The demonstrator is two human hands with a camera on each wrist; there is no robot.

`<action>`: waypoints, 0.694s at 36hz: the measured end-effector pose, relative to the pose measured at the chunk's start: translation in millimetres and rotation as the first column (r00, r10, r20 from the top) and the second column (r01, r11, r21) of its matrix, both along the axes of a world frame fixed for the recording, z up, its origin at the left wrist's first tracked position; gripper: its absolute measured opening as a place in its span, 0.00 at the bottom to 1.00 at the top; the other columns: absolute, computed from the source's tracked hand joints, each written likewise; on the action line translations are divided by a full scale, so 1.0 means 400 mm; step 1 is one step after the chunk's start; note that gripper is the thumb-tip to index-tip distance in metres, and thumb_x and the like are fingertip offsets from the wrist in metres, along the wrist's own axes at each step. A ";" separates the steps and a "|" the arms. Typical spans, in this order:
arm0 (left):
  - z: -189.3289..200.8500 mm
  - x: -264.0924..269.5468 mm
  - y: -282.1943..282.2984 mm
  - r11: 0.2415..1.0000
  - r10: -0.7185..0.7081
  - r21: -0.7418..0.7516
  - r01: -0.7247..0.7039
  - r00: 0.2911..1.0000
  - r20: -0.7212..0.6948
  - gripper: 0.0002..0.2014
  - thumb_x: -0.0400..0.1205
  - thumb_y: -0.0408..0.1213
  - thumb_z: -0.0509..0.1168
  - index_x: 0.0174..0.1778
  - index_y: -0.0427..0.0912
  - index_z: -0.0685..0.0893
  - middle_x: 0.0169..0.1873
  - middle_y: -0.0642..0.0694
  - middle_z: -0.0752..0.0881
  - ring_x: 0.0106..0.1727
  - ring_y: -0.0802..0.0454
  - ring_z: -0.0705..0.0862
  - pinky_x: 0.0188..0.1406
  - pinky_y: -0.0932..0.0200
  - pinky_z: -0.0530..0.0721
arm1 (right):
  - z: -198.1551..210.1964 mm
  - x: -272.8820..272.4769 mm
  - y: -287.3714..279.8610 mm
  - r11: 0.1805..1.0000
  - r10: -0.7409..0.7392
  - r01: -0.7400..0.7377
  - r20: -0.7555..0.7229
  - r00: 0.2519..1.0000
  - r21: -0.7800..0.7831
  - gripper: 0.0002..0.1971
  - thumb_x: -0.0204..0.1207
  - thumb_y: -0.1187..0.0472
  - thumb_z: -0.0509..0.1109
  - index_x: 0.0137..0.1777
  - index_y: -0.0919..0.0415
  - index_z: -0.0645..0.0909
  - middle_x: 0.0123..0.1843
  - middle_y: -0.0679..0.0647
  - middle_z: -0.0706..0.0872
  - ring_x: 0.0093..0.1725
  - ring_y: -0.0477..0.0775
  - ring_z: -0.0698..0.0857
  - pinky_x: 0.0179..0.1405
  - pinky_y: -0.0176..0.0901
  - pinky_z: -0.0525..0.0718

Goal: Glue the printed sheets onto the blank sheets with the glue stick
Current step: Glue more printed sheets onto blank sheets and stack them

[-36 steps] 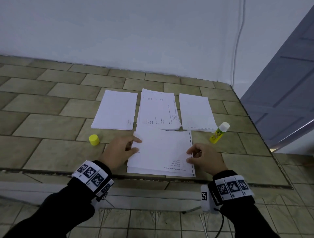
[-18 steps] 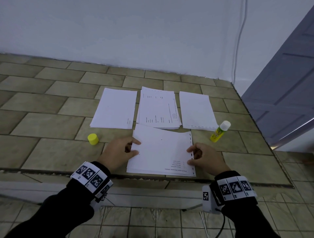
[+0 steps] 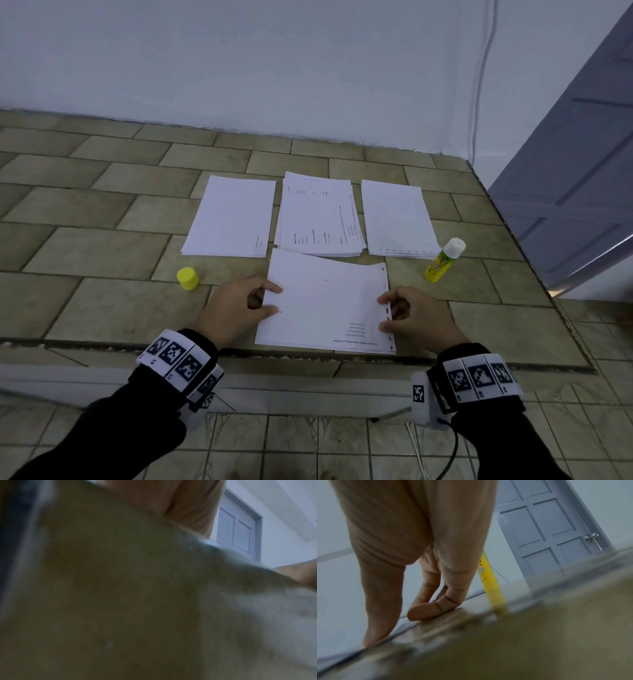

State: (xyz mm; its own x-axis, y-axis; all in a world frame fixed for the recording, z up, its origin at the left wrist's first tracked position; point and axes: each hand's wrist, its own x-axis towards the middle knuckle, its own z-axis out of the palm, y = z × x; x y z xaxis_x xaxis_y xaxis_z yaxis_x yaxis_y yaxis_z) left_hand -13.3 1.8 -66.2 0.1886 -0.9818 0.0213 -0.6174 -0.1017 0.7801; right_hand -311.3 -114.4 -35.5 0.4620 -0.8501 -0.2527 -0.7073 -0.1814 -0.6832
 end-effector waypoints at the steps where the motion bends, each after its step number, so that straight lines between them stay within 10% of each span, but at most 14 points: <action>1: 0.000 0.000 0.001 1.000 0.000 0.003 0.000 1.000 -0.005 0.15 0.74 0.36 0.78 0.48 0.60 0.84 0.40 0.49 0.87 0.46 0.60 0.82 0.40 0.75 0.78 | -0.001 -0.001 0.000 1.000 0.002 -0.002 0.001 1.000 0.007 0.19 0.66 0.66 0.82 0.55 0.52 0.82 0.47 0.44 0.82 0.43 0.43 0.82 0.33 0.23 0.77; 18: -0.013 0.011 0.001 0.999 0.020 0.029 -0.020 1.000 0.005 0.14 0.74 0.41 0.78 0.50 0.63 0.86 0.44 0.56 0.87 0.45 0.63 0.84 0.45 0.66 0.84 | -0.019 -0.014 -0.002 0.998 0.042 -0.043 0.034 0.999 0.048 0.23 0.67 0.66 0.81 0.59 0.52 0.78 0.54 0.50 0.80 0.46 0.46 0.84 0.39 0.28 0.83; 25: -0.011 0.009 0.005 1.000 0.020 0.019 -0.020 1.000 0.009 0.16 0.75 0.39 0.78 0.47 0.67 0.84 0.40 0.57 0.85 0.44 0.66 0.82 0.38 0.77 0.77 | -0.021 -0.014 0.004 0.998 0.055 -0.056 0.036 0.998 0.008 0.28 0.65 0.65 0.83 0.63 0.51 0.76 0.58 0.51 0.79 0.47 0.47 0.84 0.40 0.27 0.84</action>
